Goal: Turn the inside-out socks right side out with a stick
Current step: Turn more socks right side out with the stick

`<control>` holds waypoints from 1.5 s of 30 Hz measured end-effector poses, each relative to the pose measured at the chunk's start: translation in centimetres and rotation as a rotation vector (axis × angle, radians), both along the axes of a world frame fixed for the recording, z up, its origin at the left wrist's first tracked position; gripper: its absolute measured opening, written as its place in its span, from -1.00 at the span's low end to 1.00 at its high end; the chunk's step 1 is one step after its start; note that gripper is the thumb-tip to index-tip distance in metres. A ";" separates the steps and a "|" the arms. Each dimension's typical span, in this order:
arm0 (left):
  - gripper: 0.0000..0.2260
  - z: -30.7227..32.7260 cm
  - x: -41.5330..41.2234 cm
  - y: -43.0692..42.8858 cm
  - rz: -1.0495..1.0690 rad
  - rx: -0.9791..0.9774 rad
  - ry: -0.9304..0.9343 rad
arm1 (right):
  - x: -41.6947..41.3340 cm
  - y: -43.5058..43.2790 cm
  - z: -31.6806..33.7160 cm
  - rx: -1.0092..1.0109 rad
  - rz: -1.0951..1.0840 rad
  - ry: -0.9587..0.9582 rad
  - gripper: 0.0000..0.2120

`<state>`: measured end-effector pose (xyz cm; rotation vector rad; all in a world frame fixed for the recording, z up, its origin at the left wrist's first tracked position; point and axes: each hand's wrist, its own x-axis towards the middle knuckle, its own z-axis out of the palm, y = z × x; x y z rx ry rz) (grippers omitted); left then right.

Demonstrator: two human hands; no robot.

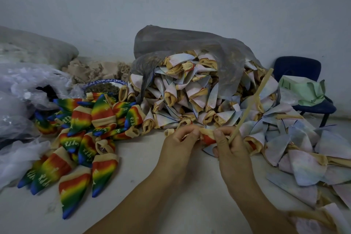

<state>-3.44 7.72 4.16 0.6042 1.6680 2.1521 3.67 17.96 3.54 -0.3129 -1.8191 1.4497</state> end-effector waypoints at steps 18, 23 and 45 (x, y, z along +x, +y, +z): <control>-0.81 0.0 -0.3 0.0 -0.221 0.124 -0.177 | -0.2 -0.1 -0.3 -0.030 -0.059 0.045 -0.73; -0.85 0.2 -0.3 -0.2 -0.315 0.058 -0.214 | -0.6 0.4 -0.3 -0.189 -0.015 -0.002 -0.78; -0.81 -0.6 -0.1 -0.4 0.069 -0.391 0.735 | 0.1 1.3 -0.1 -0.183 0.022 -0.116 -0.78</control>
